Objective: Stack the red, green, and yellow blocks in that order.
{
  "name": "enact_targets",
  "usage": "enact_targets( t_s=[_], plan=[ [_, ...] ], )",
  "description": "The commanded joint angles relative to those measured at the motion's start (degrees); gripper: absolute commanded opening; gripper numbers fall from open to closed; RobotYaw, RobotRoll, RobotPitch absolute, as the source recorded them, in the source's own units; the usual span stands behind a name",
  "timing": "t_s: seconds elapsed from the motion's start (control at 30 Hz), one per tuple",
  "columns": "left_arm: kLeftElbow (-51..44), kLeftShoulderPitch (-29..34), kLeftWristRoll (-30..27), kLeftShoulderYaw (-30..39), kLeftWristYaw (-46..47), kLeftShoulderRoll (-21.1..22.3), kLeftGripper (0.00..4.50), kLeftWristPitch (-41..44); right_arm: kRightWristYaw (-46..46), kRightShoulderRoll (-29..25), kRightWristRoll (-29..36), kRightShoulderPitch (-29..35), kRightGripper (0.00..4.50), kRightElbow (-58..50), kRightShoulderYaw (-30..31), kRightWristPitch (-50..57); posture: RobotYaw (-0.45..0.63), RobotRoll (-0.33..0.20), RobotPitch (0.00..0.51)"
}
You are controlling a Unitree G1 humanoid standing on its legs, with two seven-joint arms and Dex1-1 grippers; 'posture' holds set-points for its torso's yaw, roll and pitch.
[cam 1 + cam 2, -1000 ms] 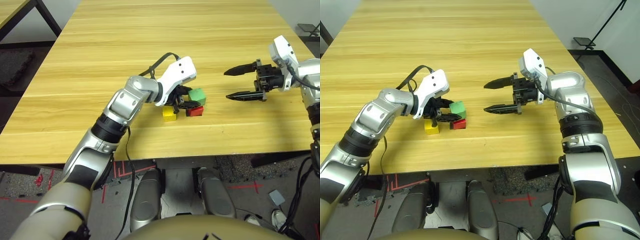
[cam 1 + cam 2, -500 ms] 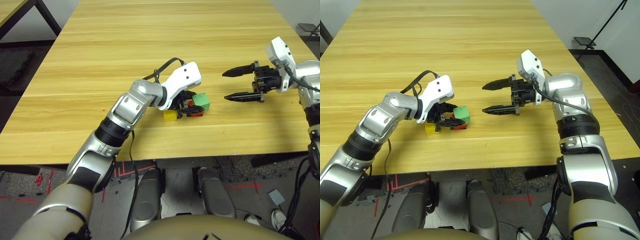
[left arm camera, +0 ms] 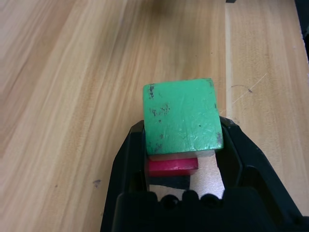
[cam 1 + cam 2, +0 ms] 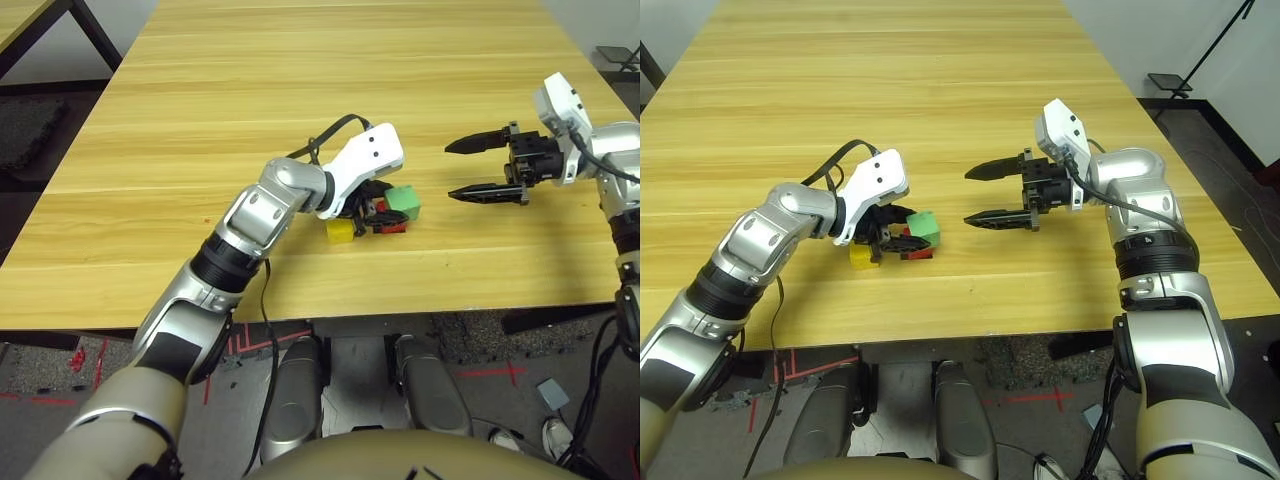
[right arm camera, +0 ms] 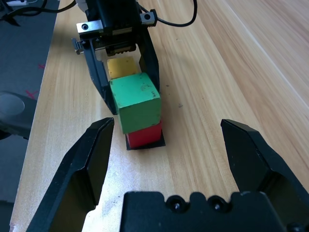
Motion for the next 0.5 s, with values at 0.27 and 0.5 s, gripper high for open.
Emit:
enact_targets(
  t_s=[0.27, 0.5],
  plan=[
    [0.67, 0.31, 0.98, -1.17, -0.94, 0.40, 2.08, -1.77, -0.14, 0.35, -0.48, 0.58, 4.50, -0.60, -1.05, 0.17, 0.17, 0.013, 0.149],
    [1.46, 0.88, 1.46, -0.68, -0.31, -0.44, 2.08, -2.64, -0.34, 0.43, -0.41, 0.79, 4.50, -0.96, -1.19, 0.35, 0.17, 0.012, 0.149]
  ],
)
